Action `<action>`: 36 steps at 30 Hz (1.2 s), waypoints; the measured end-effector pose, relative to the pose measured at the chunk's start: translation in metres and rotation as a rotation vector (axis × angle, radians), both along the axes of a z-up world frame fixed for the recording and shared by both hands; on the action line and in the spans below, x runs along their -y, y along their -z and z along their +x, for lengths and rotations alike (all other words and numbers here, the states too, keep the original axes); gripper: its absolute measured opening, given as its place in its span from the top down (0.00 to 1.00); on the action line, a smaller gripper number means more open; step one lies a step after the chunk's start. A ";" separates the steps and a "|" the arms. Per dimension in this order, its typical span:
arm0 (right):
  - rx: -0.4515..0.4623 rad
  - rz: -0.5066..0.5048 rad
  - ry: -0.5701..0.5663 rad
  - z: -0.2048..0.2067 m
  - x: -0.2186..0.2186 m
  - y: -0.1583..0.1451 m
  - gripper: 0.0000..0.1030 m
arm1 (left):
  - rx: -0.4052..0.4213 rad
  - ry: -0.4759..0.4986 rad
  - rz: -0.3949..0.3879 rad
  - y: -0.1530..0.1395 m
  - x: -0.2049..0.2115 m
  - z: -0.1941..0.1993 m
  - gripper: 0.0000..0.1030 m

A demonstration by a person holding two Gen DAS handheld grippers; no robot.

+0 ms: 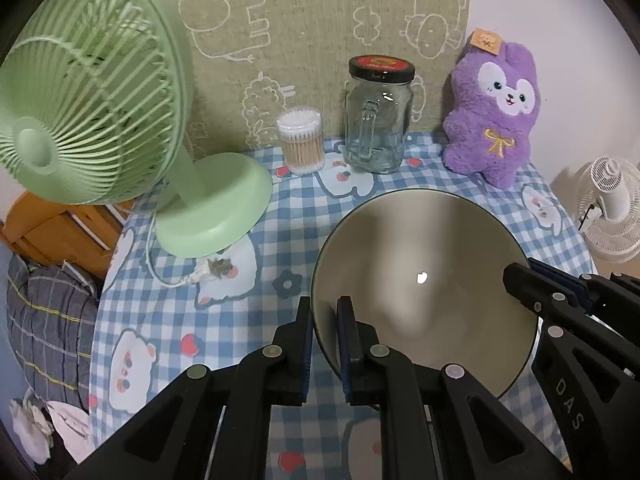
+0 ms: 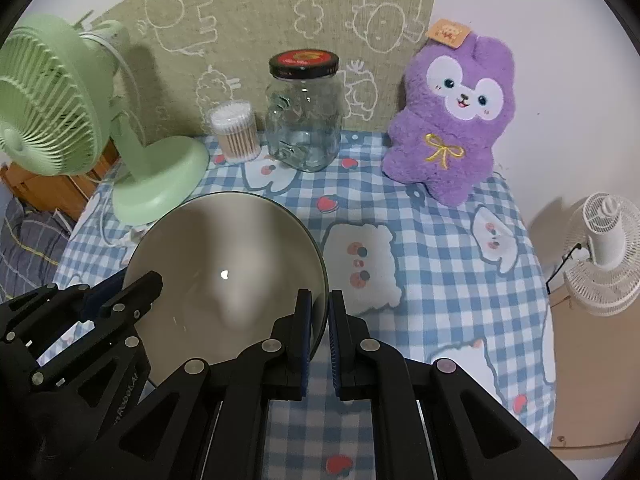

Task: Organize plates and bowls
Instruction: 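Carry the cream bowl toward the other bowls beside the plate stack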

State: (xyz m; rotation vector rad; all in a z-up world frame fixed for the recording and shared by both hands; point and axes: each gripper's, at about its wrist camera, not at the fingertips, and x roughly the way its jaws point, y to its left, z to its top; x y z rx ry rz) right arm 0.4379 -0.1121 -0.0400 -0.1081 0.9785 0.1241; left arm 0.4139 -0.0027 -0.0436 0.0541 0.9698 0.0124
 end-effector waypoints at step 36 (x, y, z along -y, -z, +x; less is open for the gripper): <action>0.147 0.007 -0.049 -0.150 -0.008 -0.092 0.90 | 0.151 -0.027 -0.005 -0.087 -0.008 -0.145 0.92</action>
